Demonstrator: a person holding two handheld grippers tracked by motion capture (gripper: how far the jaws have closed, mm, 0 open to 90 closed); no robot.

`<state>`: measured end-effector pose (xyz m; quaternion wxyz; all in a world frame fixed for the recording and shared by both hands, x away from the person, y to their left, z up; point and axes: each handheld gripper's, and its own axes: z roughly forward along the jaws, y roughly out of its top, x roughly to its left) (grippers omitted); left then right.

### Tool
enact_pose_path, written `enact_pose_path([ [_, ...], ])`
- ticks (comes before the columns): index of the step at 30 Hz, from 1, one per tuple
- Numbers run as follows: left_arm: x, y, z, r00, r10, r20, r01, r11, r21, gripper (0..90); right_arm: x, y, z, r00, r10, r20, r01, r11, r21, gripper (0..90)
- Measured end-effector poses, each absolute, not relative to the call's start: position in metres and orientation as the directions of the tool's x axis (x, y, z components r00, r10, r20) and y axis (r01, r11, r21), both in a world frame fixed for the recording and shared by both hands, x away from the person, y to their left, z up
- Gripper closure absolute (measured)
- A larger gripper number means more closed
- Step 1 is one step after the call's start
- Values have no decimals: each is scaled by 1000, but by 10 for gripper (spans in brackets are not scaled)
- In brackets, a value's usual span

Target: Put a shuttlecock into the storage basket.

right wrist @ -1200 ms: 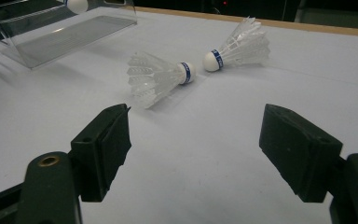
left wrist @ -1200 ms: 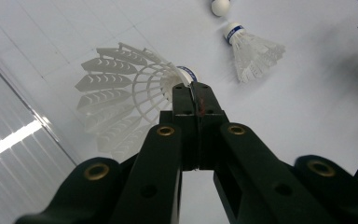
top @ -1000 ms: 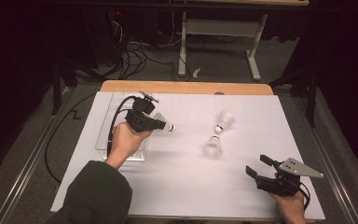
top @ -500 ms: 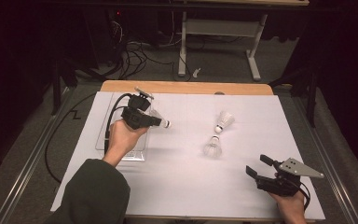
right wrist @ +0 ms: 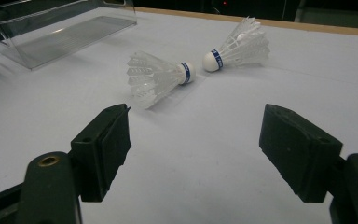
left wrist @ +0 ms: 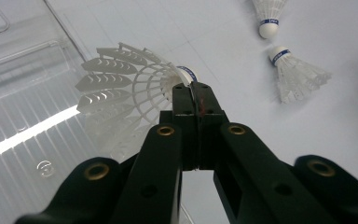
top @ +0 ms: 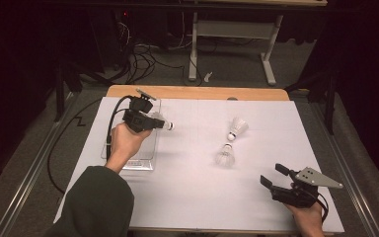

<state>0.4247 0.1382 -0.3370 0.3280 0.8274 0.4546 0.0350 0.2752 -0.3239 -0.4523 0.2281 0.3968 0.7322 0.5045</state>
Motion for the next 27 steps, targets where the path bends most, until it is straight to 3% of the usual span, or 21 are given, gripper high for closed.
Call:
enact_pose_path([
  [27, 444, 165, -341, 490, 838, -240, 769, -286, 572, 900, 275, -324, -452, -582, 810, 68, 351, 175, 920, 248],
])
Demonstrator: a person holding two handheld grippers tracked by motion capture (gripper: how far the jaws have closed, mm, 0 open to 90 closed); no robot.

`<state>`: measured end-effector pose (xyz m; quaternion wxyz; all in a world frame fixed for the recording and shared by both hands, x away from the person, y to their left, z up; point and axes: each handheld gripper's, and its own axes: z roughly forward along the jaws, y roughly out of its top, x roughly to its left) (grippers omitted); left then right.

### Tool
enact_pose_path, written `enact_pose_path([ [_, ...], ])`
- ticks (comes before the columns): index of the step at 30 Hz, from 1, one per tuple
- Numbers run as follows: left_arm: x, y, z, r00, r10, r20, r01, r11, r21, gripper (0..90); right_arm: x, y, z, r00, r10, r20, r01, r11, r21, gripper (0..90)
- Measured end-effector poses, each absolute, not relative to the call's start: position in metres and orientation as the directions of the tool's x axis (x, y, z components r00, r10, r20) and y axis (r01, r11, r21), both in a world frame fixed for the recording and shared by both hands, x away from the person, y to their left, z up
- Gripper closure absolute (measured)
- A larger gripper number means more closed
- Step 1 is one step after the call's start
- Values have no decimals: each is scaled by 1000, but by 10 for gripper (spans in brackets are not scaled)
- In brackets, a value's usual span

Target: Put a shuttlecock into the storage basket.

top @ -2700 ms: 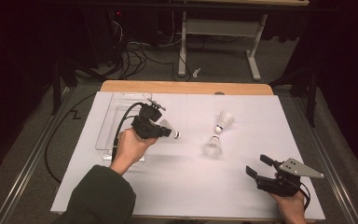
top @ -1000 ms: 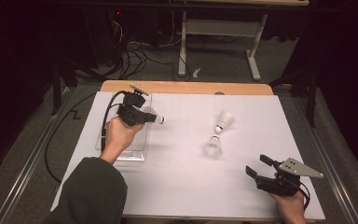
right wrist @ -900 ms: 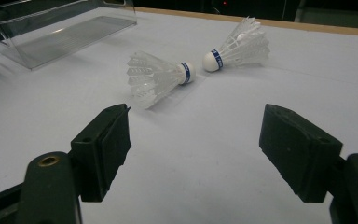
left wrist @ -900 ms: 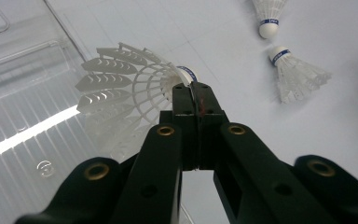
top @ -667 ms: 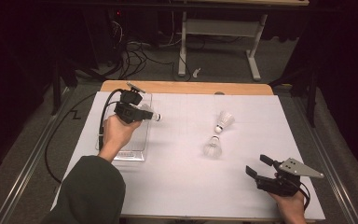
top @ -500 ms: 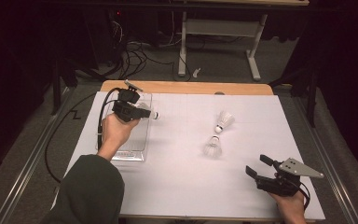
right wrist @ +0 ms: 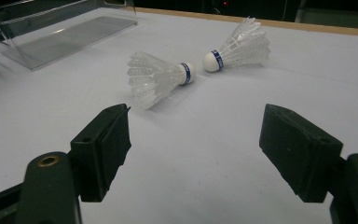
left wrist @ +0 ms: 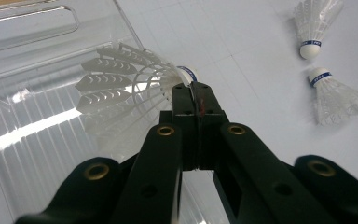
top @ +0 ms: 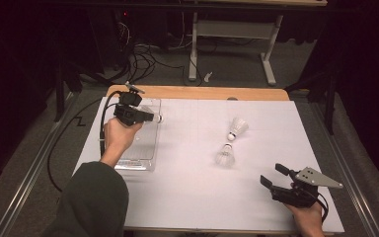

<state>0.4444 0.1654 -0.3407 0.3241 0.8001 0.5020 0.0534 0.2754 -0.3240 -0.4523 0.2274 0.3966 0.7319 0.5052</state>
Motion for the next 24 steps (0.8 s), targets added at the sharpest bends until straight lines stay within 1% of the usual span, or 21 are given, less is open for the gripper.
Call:
enact_pose_path([
  [11, 452, 176, -344, 446, 861, -245, 782, -241, 575, 900, 275, -324, -452, -584, 809, 65, 349, 178, 920, 247],
  [18, 458, 178, -345, 426, 875, -229, 788, -235, 570, 900, 276, -323, -452, -585, 809, 62, 350, 182, 919, 247],
  [24, 463, 178, -349, 403, 893, -198, 796, -235, 558, 900, 276, -323, -452, -586, 808, 62, 350, 184, 919, 247],
])
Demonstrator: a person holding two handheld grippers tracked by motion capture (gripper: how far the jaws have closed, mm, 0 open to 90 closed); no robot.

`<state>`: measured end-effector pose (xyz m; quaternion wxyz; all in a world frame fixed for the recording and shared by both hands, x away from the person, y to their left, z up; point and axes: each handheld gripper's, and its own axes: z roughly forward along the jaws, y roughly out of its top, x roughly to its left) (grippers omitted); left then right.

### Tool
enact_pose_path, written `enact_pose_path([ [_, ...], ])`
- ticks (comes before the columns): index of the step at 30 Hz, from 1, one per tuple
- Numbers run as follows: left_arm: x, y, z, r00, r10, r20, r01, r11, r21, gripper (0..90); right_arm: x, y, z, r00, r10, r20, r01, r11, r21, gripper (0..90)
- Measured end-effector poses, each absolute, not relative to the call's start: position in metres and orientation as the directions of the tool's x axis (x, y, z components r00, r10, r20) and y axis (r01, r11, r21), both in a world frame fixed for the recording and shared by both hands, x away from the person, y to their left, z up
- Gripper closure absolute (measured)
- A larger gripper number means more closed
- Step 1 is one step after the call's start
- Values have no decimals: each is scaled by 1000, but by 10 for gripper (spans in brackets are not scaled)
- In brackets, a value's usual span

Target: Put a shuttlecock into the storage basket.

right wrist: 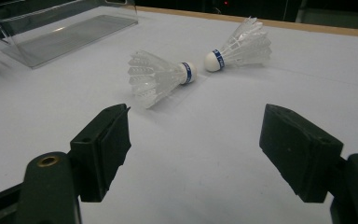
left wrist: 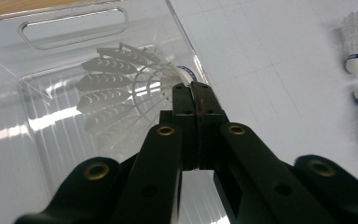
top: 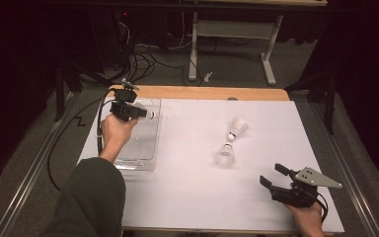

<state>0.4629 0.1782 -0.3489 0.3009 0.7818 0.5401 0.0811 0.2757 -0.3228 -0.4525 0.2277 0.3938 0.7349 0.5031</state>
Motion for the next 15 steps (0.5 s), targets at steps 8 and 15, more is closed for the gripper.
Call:
enact_pose_path([
  [8, 470, 178, -357, 384, 904, -185, 804, -229, 549, 900, 276, -322, -453, -587, 807, 60, 352, 187, 917, 247],
  [15, 475, 174, -362, 379, 909, -174, 809, -234, 539, 899, 276, -321, -453, -590, 806, 56, 352, 193, 916, 247],
])
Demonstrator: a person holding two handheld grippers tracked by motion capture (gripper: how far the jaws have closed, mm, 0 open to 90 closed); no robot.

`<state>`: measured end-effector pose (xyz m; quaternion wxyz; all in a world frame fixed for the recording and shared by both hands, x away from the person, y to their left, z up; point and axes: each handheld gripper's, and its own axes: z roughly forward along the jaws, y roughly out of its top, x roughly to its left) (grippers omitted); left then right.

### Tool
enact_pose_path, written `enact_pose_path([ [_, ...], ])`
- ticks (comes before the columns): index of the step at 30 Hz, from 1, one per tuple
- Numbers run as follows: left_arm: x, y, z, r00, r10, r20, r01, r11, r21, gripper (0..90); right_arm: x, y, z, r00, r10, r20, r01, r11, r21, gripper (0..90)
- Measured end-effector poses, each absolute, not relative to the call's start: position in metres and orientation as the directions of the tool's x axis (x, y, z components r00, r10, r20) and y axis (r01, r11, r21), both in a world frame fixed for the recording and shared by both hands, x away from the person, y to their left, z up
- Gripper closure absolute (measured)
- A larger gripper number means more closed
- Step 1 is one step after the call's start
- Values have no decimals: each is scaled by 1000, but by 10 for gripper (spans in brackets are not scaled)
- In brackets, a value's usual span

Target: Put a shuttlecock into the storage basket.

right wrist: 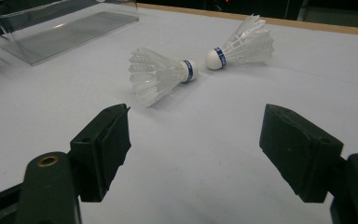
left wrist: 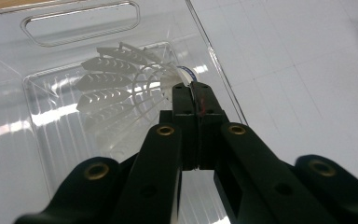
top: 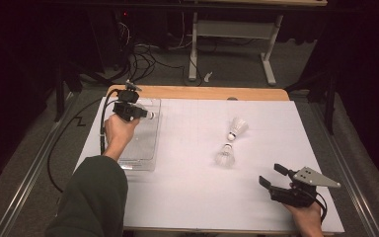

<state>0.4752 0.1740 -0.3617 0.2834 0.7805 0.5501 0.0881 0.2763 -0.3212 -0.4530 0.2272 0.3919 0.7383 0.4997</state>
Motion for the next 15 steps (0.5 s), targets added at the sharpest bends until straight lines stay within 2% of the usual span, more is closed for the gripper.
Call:
enact_pose_path([
  [15, 485, 168, -373, 365, 916, -166, 824, -235, 515, 897, 276, -321, -453, -591, 805, 56, 352, 194, 916, 247],
])
